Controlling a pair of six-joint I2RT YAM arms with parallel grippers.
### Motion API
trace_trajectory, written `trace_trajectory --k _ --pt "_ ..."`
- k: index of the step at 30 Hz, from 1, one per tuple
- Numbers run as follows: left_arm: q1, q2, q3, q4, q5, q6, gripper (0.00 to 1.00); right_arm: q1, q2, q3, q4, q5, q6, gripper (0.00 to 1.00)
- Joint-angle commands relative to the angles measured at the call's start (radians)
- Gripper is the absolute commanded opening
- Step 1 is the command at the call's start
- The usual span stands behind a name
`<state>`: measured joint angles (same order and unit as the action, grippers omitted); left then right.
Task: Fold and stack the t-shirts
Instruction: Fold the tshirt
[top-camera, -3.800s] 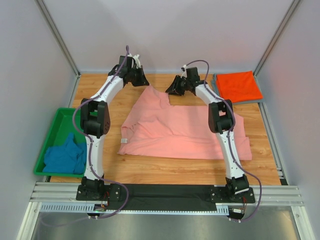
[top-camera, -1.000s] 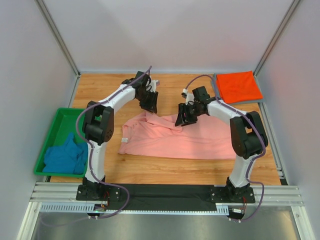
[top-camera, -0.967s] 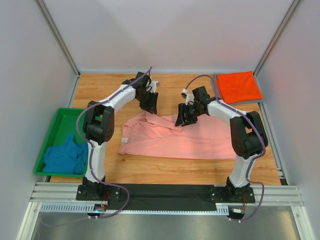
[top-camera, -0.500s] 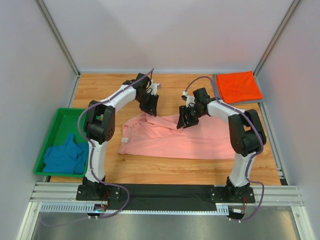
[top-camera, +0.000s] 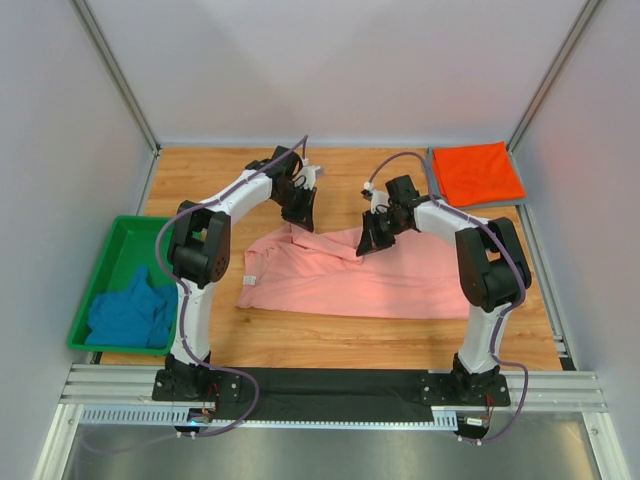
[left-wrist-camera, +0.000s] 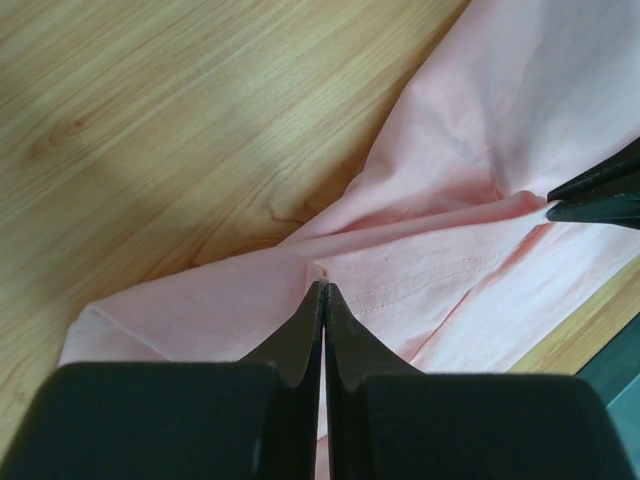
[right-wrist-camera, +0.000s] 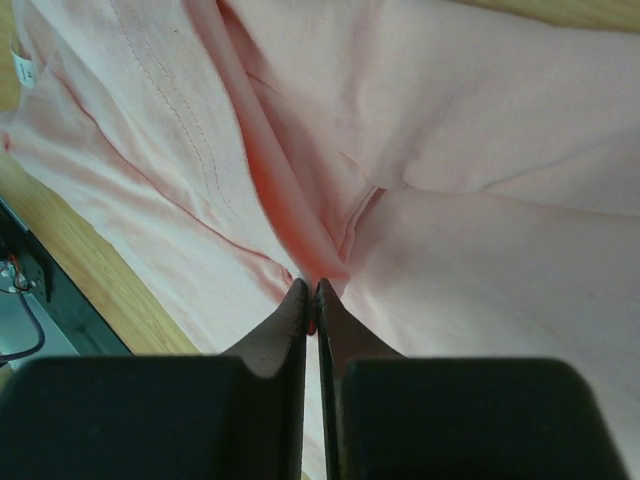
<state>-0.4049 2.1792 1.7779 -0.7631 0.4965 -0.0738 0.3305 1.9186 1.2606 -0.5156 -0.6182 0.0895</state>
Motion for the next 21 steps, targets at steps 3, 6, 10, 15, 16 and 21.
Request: trace_trajectory --k 3,6,10,15,16,21 --pt "0.015 -0.03 0.055 0.024 -0.001 -0.024 0.0 -0.002 -0.007 0.062 0.048 0.0 0.003 0.0" --pt "0.028 -0.062 0.064 0.022 -0.05 -0.037 0.0 -0.001 -0.012 0.091 0.037 0.005 -0.002 0.0" --pt "0.037 -0.145 0.049 0.045 -0.101 -0.044 0.0 -0.001 -0.035 0.125 0.017 0.035 -0.011 0.0" --pt "0.037 -0.237 0.017 0.057 -0.16 -0.046 0.0 -0.001 -0.067 0.152 0.006 0.064 -0.013 0.0" --pt "0.037 -0.268 0.009 0.064 -0.182 -0.046 0.0 -0.001 -0.076 0.157 0.005 0.072 -0.011 0.0" --pt "0.037 -0.344 -0.021 0.085 -0.217 -0.046 0.0 -0.001 -0.108 0.169 0.014 0.1 -0.005 0.0"
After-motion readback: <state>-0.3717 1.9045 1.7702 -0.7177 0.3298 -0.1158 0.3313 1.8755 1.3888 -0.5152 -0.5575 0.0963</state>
